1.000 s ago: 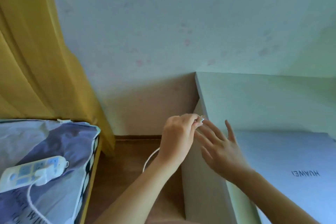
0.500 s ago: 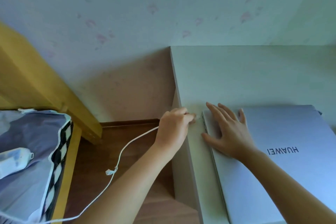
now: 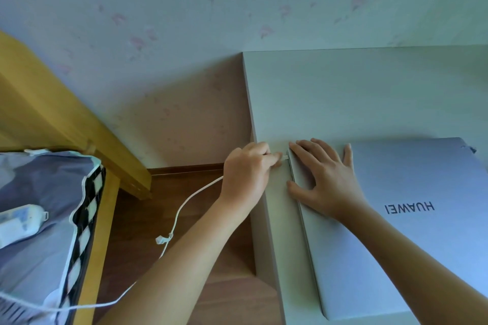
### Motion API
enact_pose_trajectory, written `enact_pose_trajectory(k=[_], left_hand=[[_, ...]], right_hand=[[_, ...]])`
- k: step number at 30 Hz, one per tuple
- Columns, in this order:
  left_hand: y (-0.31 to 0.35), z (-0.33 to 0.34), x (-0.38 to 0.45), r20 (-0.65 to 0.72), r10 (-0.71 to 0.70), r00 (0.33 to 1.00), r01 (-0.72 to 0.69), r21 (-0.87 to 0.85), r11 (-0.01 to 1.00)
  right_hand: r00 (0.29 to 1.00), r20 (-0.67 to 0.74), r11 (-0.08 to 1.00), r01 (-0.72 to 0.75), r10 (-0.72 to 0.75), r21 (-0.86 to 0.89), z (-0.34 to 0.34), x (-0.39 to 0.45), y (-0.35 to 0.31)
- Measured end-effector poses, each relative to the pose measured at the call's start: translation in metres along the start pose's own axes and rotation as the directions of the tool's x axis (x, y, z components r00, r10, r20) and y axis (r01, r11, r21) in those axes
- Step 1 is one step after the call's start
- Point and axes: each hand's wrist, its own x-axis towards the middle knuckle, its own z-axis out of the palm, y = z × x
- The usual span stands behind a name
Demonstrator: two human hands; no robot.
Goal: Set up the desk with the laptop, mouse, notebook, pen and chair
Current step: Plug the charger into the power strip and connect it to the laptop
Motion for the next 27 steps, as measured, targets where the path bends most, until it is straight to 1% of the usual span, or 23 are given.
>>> enact_pose_trajectory(k=[5,10,13,18,25,27], left_hand=[[0.001,0.002,0.003,0.028,0.063,0.998,-0.064,0.048,0.997],[-0.002,0.007,0.001,-0.007,0.053,0.999,-0.053,-0.014,0.999],[-0.002,0.008,0.002,-0.028,0.068,0.997,-0.069,-0.040,0.997],[-0.003,0.012,0.005,-0.030,0.108,0.994,-0.109,-0.029,0.994],[0.000,0.017,0.003,-0.024,0.076,0.997,-0.077,-0.037,0.996],[0.001,0.017,0.004,-0.022,0.089,0.996,-0.090,-0.032,0.995]], right_hand=[[1.000,-0.008,1.000,0.009,-0.009,-0.003,0.000,0.000,0.000],[1.000,-0.002,1.000,0.005,-0.005,-0.001,0.001,0.000,0.000],[1.000,-0.007,1.000,0.010,-0.010,0.001,0.001,-0.001,0.000],[1.000,-0.016,1.000,0.015,-0.015,0.000,0.002,0.000,-0.001],[1.000,0.002,1.000,0.013,-0.013,-0.018,0.002,0.000,-0.003],[1.000,0.010,1.000,0.011,-0.011,-0.020,0.002,0.000,-0.003]])
